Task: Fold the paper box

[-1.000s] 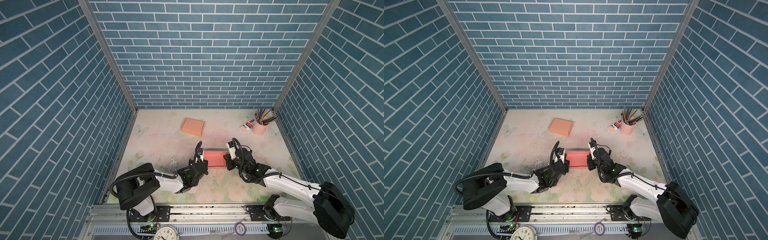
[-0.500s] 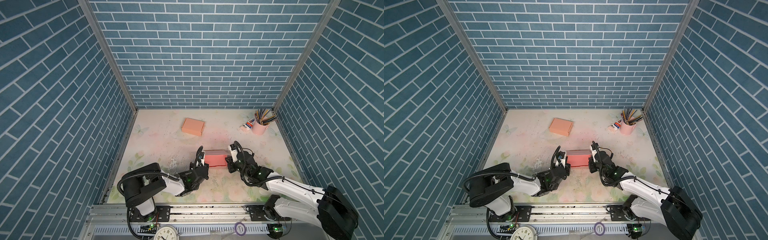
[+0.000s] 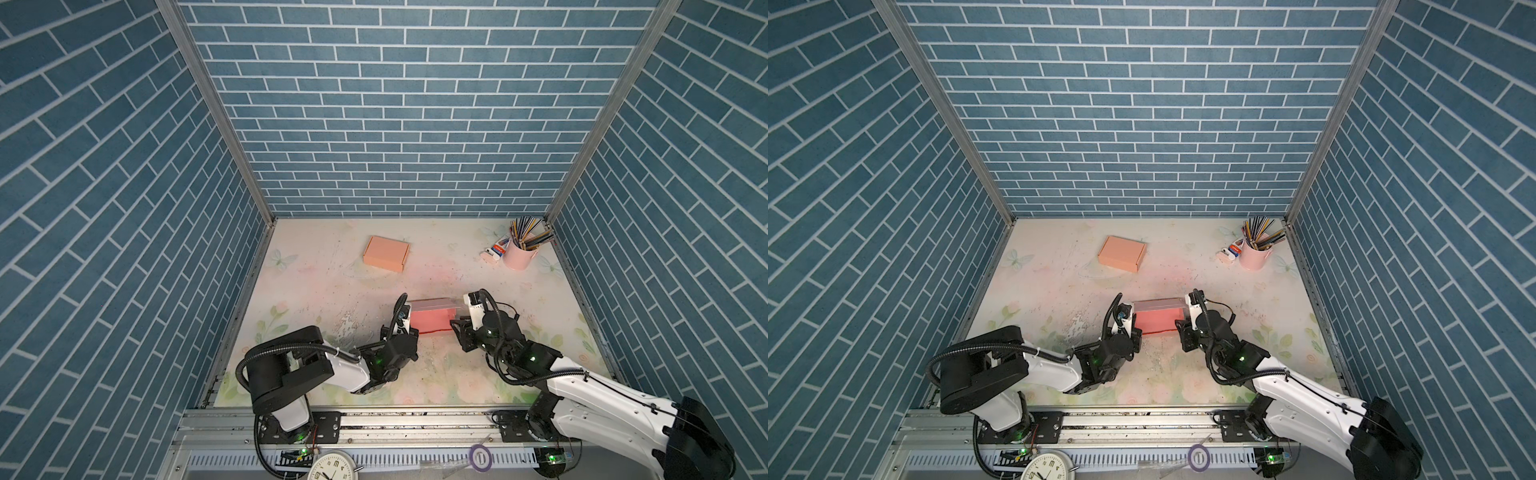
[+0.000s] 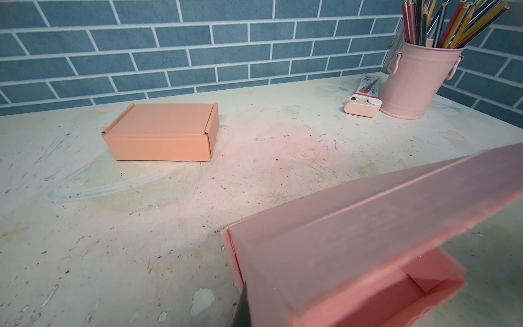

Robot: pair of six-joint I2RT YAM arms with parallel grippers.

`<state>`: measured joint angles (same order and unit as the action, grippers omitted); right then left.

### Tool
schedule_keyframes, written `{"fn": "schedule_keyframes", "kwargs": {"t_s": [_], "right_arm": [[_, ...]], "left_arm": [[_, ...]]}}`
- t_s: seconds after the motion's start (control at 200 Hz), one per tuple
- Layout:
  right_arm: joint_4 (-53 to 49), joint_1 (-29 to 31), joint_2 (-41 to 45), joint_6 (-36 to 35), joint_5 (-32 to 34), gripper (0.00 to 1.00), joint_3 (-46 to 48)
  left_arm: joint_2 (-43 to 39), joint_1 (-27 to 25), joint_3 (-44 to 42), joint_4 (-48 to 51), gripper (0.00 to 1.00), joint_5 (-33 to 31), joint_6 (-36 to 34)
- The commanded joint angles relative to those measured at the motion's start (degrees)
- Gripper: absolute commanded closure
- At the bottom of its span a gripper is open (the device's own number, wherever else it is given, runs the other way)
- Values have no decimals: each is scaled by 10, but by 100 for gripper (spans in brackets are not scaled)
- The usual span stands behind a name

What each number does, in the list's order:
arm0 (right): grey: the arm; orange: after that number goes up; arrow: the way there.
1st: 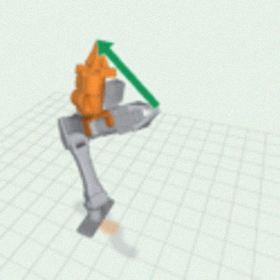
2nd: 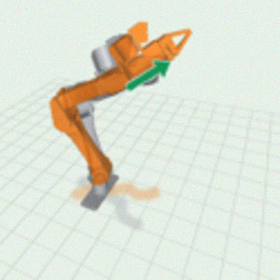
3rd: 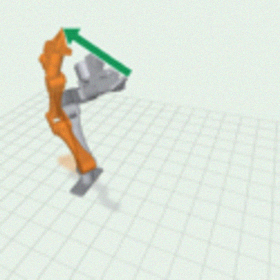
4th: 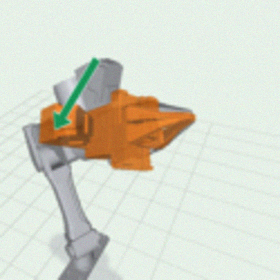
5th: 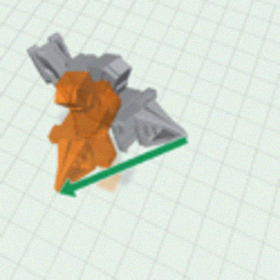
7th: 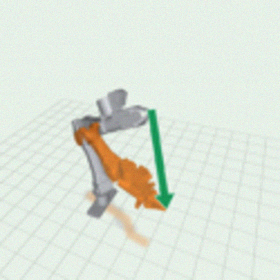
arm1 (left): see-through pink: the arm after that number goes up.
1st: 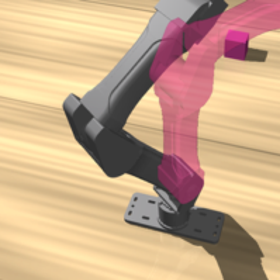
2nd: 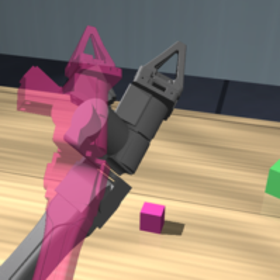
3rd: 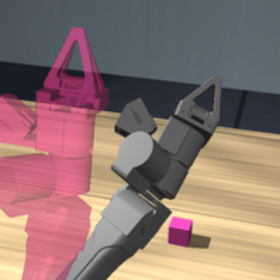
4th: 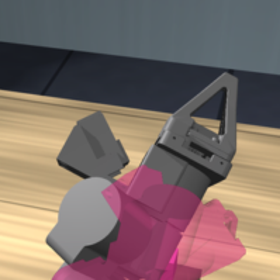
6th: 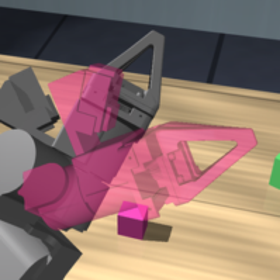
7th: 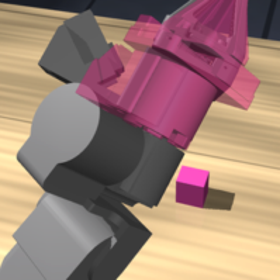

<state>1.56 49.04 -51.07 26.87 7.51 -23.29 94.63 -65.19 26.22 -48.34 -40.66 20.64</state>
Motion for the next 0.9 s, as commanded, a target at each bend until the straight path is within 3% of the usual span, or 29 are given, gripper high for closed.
{"fn": "schedule_keyframes", "kwargs": {"t_s": [0.0, 0.16, 0.335, 0.55, 0.675, 0.895], "right_arm": [[-36, 9, 35, 35, -4, 55, -7], [-101, 15, 74, 42, 12, 49, -44], [-142, 14, 88, 39, 17, 47, -73], [-150, 15, 91, 16, 36, 44, -92], [-155, 14, 70, -3, 45, 42, -118], [-156, -1, 16, -32, 23, 39, -164]], "left_arm": [[16, -6, 3, 32, 100, 24, 13], [15, -7, 7, 38, 97, 32, 12], [-8, -12, 2, 48, 78, 41, 15], [-55, -29, -4, 90, 67, 58, 19], [-92, -36, -10, 130, 62, 93, 31], [-175, -36, 20, 306, 36, 204, 75]]}}
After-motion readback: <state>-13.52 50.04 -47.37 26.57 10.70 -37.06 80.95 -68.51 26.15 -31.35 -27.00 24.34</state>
